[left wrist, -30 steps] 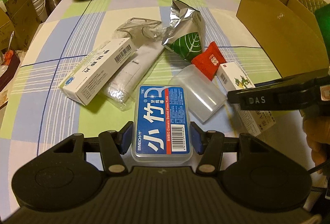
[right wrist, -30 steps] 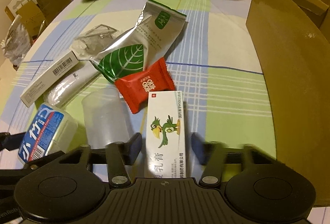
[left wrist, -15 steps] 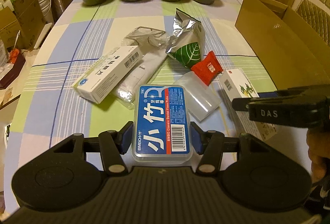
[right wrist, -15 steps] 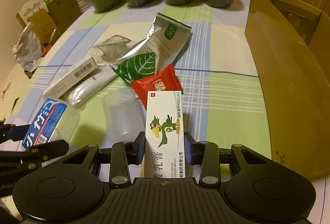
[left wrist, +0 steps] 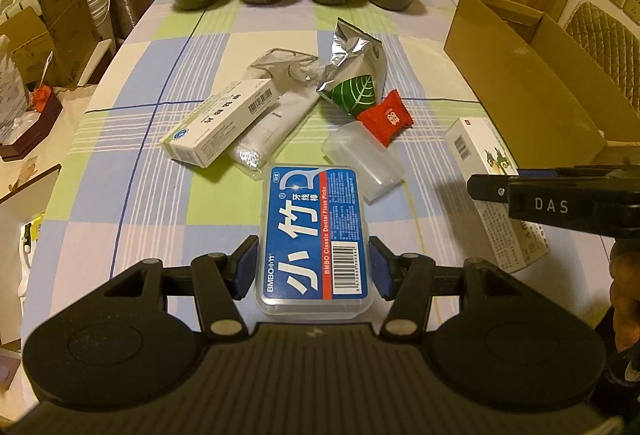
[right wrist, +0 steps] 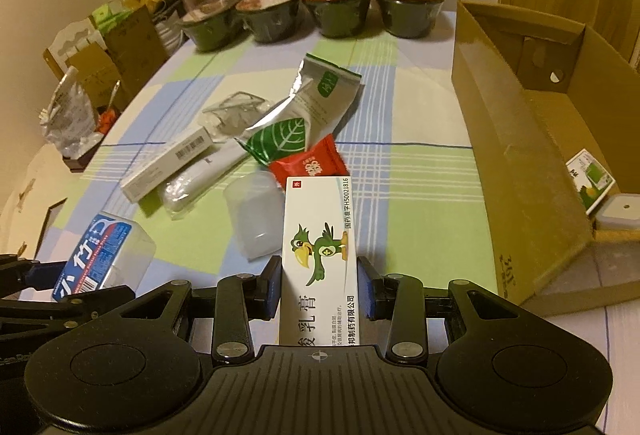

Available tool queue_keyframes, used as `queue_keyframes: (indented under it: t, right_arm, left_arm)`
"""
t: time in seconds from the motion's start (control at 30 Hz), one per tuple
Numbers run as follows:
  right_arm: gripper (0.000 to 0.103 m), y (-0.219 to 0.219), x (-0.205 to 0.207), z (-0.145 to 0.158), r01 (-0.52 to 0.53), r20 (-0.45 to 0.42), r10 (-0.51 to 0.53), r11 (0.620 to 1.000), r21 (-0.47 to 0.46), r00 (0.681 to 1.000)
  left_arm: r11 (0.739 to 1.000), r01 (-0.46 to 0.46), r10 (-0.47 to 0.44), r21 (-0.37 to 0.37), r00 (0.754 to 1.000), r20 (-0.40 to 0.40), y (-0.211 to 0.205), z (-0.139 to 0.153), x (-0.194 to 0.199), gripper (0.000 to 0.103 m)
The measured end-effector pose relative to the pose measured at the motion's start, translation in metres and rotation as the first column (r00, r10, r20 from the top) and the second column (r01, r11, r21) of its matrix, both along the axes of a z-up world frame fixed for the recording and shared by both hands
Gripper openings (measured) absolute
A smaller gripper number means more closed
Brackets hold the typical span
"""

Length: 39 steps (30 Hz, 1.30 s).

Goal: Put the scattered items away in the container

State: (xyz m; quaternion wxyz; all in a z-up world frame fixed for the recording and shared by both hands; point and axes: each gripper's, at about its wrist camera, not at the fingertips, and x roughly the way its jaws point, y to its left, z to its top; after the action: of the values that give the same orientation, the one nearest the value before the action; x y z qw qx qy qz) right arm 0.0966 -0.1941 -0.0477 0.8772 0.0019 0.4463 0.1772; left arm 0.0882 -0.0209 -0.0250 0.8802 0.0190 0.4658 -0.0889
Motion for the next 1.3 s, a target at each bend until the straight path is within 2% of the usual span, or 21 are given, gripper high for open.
queue_keyframes:
  t: [0.57, 1.3]
  right_arm:
    - [0.041, -0.042, -0.022, 0.056, 0.068, 0.099, -0.073, 0.997, 0.048, 0.992]
    - [0.041, -0.136, -0.024, 0.096, 0.234, 0.159, -0.25, 0.966, 0.11, 0.955]
  left_arm:
    - [0.998, 0.066, -0.066, -0.007, 0.997, 0.046, -0.034, 0.032, -0.019, 0.052]
    - [0.977, 0.211, -0.208, -0.023, 0.974, 0.091, -0.107, 0.063, -0.018, 0.052]
